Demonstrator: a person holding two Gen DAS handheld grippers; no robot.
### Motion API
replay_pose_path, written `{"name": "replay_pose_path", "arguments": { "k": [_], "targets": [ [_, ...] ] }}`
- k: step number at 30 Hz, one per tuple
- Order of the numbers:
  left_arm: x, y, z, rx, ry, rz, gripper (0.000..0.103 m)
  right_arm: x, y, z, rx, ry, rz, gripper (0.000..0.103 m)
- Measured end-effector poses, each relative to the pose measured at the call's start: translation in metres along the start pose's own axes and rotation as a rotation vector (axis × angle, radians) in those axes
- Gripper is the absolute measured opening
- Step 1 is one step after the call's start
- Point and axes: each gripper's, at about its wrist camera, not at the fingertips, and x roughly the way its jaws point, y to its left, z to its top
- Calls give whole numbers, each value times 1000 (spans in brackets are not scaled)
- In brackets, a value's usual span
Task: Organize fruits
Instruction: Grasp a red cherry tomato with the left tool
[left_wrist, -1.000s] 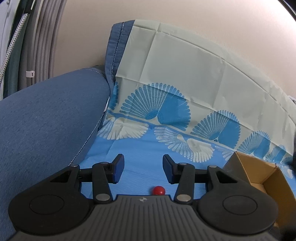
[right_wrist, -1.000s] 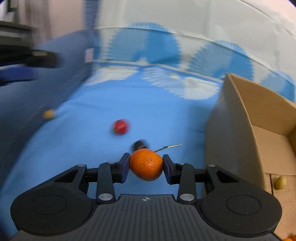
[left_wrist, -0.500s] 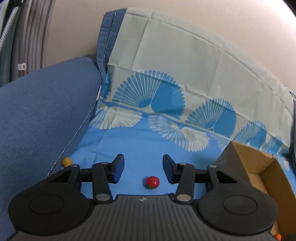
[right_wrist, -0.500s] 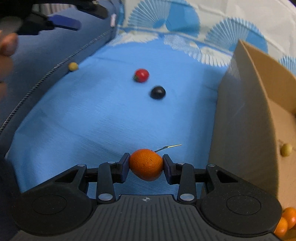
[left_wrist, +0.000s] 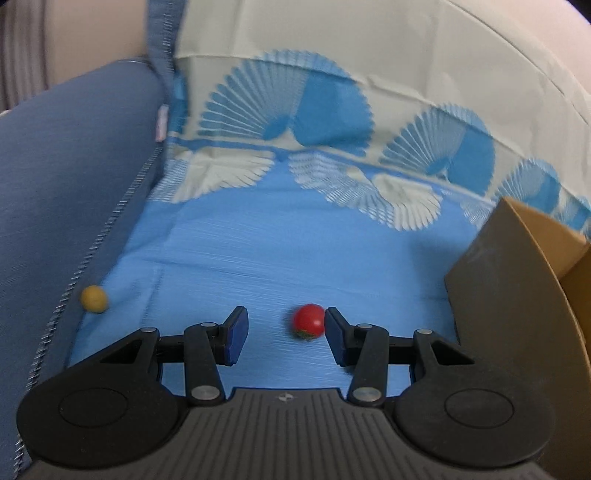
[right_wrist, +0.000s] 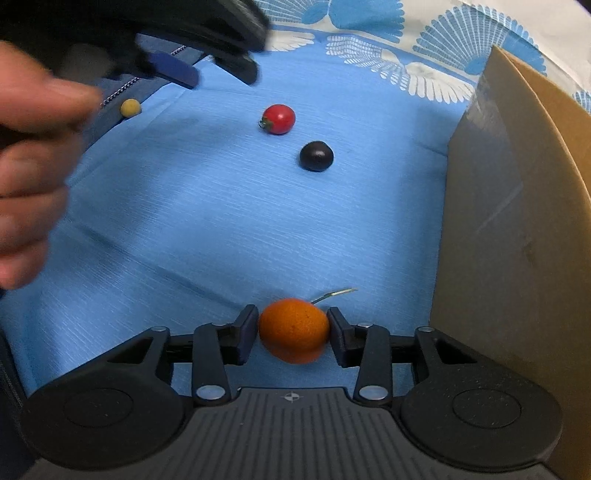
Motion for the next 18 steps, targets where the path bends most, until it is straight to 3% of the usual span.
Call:
{"name": "replay_pose_path", "arguments": {
  "k": [8,13,15,16,18],
  "targets": [
    [41,-20,5,55,28,2,51,-2,-1,3,12,6,9,40],
    [67,-22,3,76,92,21,51,-1,-1,4,4,8,10,40],
    [74,-26,-1,108,111,39,44,-1,-1,4,3,8,11,40],
    [74,-27,-2,125,103,44,33,-1,-1,4,3,8,11,40],
    [71,-28,-3,140,88,27,33,-1,0,5,3,6,9,40]
  ]
}}
